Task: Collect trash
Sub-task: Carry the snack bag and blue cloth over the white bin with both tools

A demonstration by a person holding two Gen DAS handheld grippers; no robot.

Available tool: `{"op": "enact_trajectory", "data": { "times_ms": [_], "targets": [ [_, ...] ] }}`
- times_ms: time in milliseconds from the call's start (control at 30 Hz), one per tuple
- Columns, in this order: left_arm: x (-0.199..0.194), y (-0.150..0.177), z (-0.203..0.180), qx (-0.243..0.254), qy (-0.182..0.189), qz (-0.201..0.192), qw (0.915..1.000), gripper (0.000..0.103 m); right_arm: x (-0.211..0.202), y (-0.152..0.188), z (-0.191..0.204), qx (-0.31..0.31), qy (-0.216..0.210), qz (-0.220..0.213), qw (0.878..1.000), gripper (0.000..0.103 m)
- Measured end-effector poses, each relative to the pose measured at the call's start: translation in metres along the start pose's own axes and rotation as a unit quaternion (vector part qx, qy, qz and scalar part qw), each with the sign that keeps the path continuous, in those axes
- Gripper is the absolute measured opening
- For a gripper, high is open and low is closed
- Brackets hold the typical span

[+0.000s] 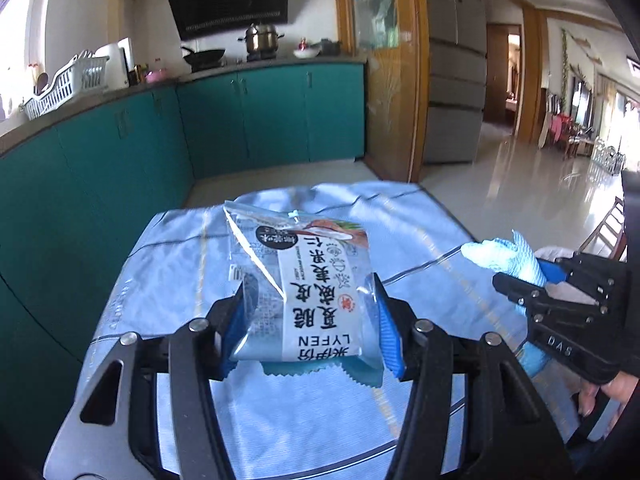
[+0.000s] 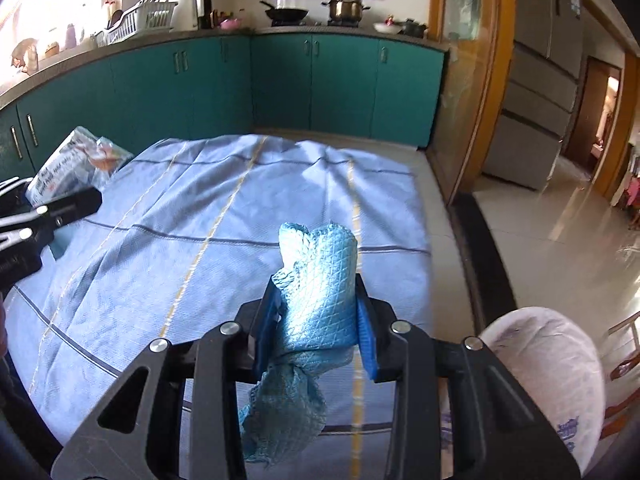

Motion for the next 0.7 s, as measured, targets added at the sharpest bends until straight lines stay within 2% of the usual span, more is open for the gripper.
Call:
{"op": "enact_trajectory", "data": {
  "times_ms": [333, 567, 700],
  "targets": [
    [-0.020, -0.005, -0.095, 0.030, 0.057, -0.021, 0.9977, 0.056, -0.055, 0.015, -0.073, 0.065, 0.045, -0.037, 0.996, 0.036],
    [-0.026, 0.002, -0.159, 0.039, 0.100, -0.017, 0.9941, 0.056, -0.098, 0.039, -0.132, 0.121, 0.083, -0.060, 0.987, 0.036],
    [-0.027, 0.012, -0.203, 0.062, 0.123, -0.012, 0.9905, 0.056, -0.119, 0.056, -0.165, 0.139, 0.118, -0.064, 0.981, 0.036]
  ]
}}
Point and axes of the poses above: each gripper's, at about its wrist camera, not at the fingertips, and x roughly the way its jaws point, z to its left, y to its underside, the point moved 9 cm from there along x, roughly the way its jaws point, and after that the axes turned 12 degrees about -y, right-handed, at the moved point
